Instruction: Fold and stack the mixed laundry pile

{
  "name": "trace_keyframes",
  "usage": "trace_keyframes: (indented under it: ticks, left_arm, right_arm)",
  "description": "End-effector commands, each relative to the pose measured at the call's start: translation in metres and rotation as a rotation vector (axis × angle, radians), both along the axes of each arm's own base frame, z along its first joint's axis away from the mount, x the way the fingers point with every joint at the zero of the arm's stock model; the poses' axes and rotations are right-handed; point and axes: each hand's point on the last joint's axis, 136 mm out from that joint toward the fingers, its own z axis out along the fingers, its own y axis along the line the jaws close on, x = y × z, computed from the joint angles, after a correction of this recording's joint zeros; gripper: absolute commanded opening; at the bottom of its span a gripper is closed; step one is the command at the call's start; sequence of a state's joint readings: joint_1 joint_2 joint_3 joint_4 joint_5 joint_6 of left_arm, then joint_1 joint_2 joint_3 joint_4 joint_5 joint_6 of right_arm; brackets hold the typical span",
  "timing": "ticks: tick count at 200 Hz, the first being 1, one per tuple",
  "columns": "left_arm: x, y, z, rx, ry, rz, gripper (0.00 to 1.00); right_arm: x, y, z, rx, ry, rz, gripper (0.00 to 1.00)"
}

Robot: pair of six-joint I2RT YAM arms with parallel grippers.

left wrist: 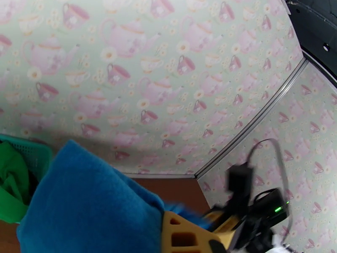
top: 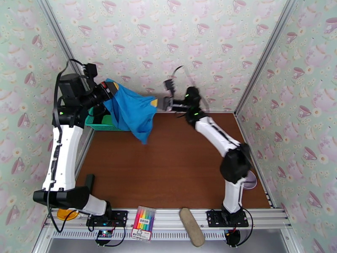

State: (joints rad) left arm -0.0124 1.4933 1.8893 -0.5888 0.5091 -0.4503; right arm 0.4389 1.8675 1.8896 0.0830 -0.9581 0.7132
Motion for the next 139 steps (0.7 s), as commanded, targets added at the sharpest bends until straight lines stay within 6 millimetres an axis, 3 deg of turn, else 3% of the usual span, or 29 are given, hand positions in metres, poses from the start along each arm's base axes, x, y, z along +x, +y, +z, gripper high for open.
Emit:
trace_keyframes:
  ticks: [1, 39, 74, 94, 112, 139]
  left_arm:
    - [0.001, -0.025, -0.004, 0.021, -0.058, -0.049, 0.00]
    - [0.019, -0.085, -0.038, 0.048, -0.005, -0.138, 0.00]
    - [0.060, -0.128, -0.060, 0.093, 0.030, -0.150, 0.00]
    - [0.100, -0.135, -0.061, 0.126, 0.032, -0.106, 0.00]
    - [0.135, -0.135, -0.049, 0.149, -0.012, -0.048, 0.00]
    - [0.161, -0.135, -0.038, 0.067, -0.079, -0.033, 0.00]
  right_arm:
    - [-0.014, -0.031, 0.013, -0.164, -0.103, -0.136, 0.00]
    - [-0.020, -0.055, 0.026, -0.276, -0.180, -0.254, 0.00]
    - [0.026, -0.097, 0.043, -0.368, -0.238, -0.499, 0.00]
    - [0.065, -0.123, 0.059, -0.366, -0.249, -0.624, 0.00]
    - [0.091, -0.144, 0.078, -0.295, -0.259, -0.691, 0.00]
    - [0.106, -0.173, 0.102, -0.193, -0.282, -0.752, 0.00]
